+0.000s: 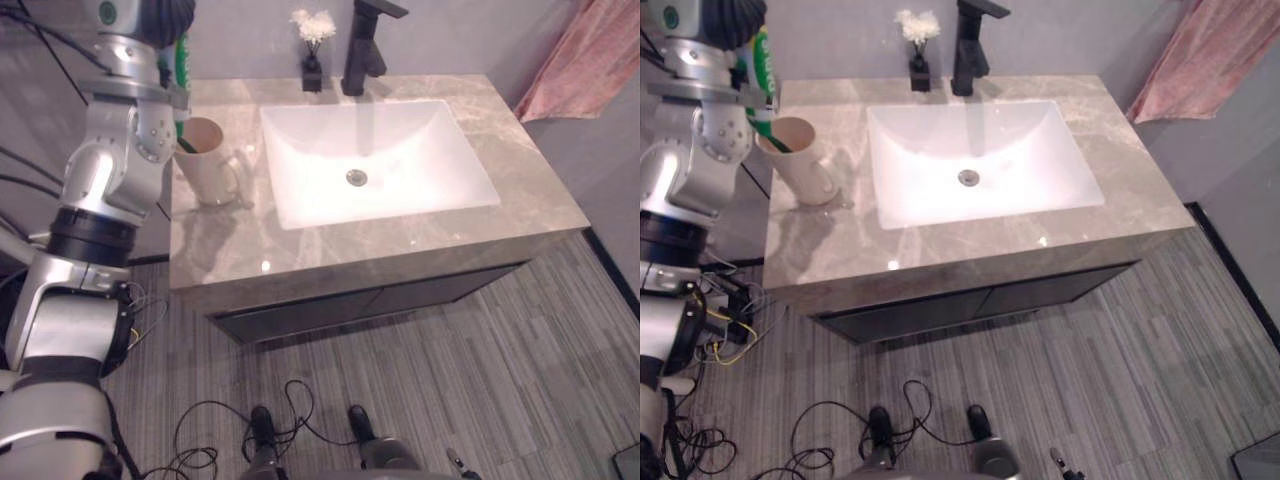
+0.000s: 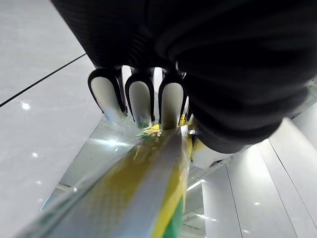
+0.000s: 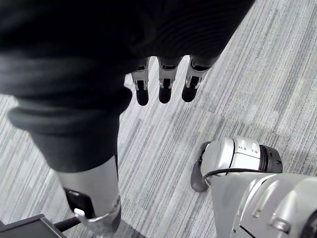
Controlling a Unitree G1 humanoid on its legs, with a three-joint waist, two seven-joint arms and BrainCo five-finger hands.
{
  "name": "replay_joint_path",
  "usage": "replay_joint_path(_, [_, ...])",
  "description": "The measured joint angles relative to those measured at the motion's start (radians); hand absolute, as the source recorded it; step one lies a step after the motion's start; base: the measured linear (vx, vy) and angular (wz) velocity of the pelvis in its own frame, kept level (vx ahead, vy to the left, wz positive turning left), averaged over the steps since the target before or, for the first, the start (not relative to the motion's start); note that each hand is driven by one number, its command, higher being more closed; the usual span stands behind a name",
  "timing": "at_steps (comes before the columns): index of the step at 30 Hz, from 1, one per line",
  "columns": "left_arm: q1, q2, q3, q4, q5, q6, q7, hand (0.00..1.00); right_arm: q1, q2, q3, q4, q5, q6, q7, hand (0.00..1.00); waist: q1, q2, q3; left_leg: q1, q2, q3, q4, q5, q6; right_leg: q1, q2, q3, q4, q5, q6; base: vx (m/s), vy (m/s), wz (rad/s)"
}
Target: Organize washtable
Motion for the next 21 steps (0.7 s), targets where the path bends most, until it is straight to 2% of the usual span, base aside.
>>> replay_joint_path(5, [0.0,0.0,0.0,0.0,0.0,0.0,-0.001,1.0,0.0,0.0,0.003,0.0,0.0,0.0,0.0,0.0,-0.007,0.002,0.001,-0.002,0.0,0.001,0.0,0.0,0.0,-0.003,0.0,0.002,0.0,0.001,-0.001,0.01,0.005,0.0])
replay_joint_path(14, [0.0,-0.005,0.001,0.0,0.001,0.0,-0.019,1.0,0.0,-0.002,0.002,-0.002,0.0,0.0,0.0,0.0,-0.006,0.03,0.0,-0.002,0.0,-0.002,0.0,0.0,0.0,0.0,0.0,0.002,-0.001,0.005,0.001,0.0,0.0,0.0])
replay_joint_path(21, [0.016,-0.024,0.004,0.0,0.002,-0.001,-0.021,1.0,0.0,-0.012,0.007,-0.002,0.0,0.0,0.0,0.0,-0.007,0.035,0.001,-0.001,0.0,-0.003,0.0,0.0,0.0,-0.002,0.0,0.002,-0.001,0.007,0.001,0.0,0.0,0.0])
